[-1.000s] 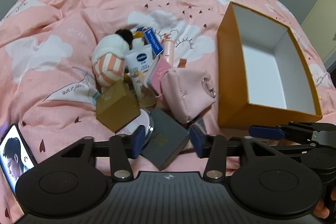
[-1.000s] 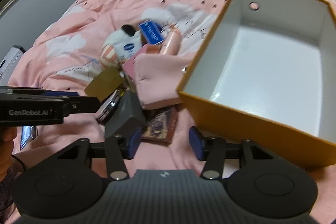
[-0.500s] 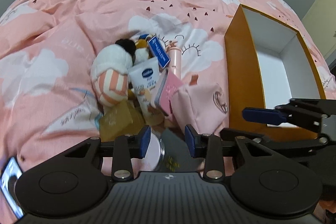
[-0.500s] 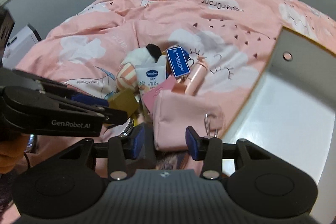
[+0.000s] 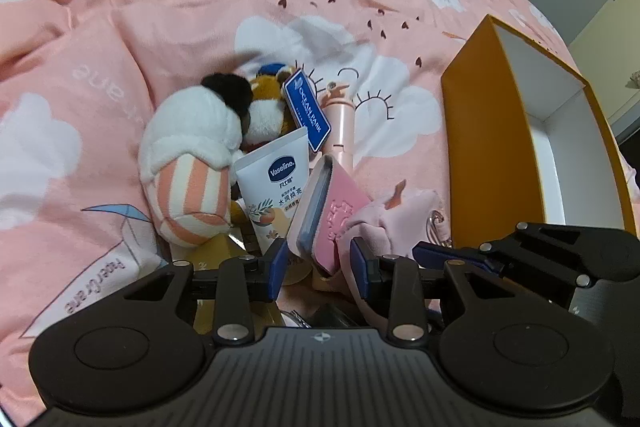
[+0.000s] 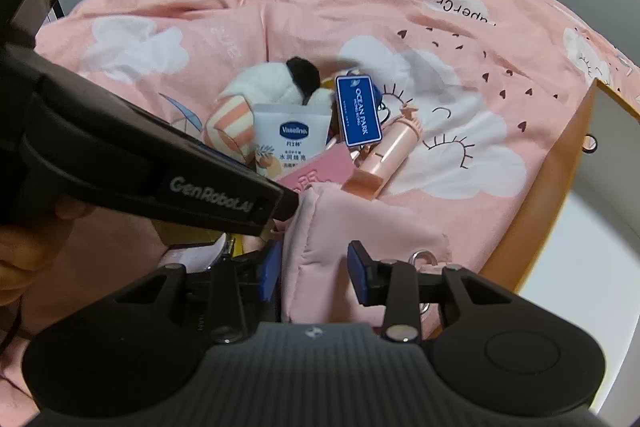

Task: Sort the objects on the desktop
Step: 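Grasp the pink pouch with the right tool while the left tool grasps the pink card holder, then lift the pink pouch with the right tool while the left tool lifts the card holder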

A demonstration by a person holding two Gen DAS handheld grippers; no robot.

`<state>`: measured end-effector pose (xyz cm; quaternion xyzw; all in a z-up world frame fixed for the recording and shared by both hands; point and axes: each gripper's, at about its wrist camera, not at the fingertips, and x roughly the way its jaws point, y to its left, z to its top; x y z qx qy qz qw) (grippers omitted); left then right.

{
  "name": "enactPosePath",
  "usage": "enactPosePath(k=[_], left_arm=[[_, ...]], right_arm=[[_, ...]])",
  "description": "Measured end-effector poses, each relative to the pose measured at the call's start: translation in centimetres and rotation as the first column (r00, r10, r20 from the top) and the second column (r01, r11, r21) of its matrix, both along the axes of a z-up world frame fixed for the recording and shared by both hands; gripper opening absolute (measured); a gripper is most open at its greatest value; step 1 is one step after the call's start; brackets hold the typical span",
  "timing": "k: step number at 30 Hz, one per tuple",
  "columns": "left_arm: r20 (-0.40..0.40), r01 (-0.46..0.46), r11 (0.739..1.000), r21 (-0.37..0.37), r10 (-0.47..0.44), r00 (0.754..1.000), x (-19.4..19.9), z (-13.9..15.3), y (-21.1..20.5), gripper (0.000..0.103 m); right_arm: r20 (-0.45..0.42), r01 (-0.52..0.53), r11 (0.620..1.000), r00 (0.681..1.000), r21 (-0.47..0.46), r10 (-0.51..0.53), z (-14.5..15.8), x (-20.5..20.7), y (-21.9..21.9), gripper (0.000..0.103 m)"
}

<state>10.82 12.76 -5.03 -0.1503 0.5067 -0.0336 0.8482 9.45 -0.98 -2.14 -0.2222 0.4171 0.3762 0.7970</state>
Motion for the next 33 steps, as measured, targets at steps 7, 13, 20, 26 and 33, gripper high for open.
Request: enactPosePath(k=[7, 13, 20, 26, 33], left_arm=[[0.022, -0.007, 1.000, -0.005, 0.007, 1.000, 0.3, -0.7, 0.2, 0.026], [0.056, -0.028, 0.999, -0.030, 0.029, 0.998, -0.7, -0.1, 0.0, 0.005], [0.146, -0.046, 0.999, 0.021, 0.042, 0.988, -3.3, 2.8, -1.9, 0.003], [0.237, -0.064, 0.996, 0.070, 0.045, 0.970, -7.5, 5.9, -3.5, 0.002], [0.272, -0.012, 0.999, 0.049, -0.002, 0.962, -11.6, 8.0, -5.4, 0.001]], right_arm=[[0.024, 0.023, 1.000, 0.999, -0.014, -0.022, -0.9, 0.4, 0.1, 0.028], [0.039, 0.056, 0.998, 0.998, 0.026, -0.057, 0.3, 0.1, -0.7, 0.019], [0.069, 0.063, 0.993, 0.995, 0.104, -0.070, 3.1, -1.5, -2.3, 0.015], [-0.007, 0.065, 0.979, 0.998, 0.193, -0.065, 5.4, -3.2, -4.4, 0.015], [-0.125, 0.097, 0.962, 0.990, 0.257, -0.066, 7.1, -5.6, -8.4, 0.015]])
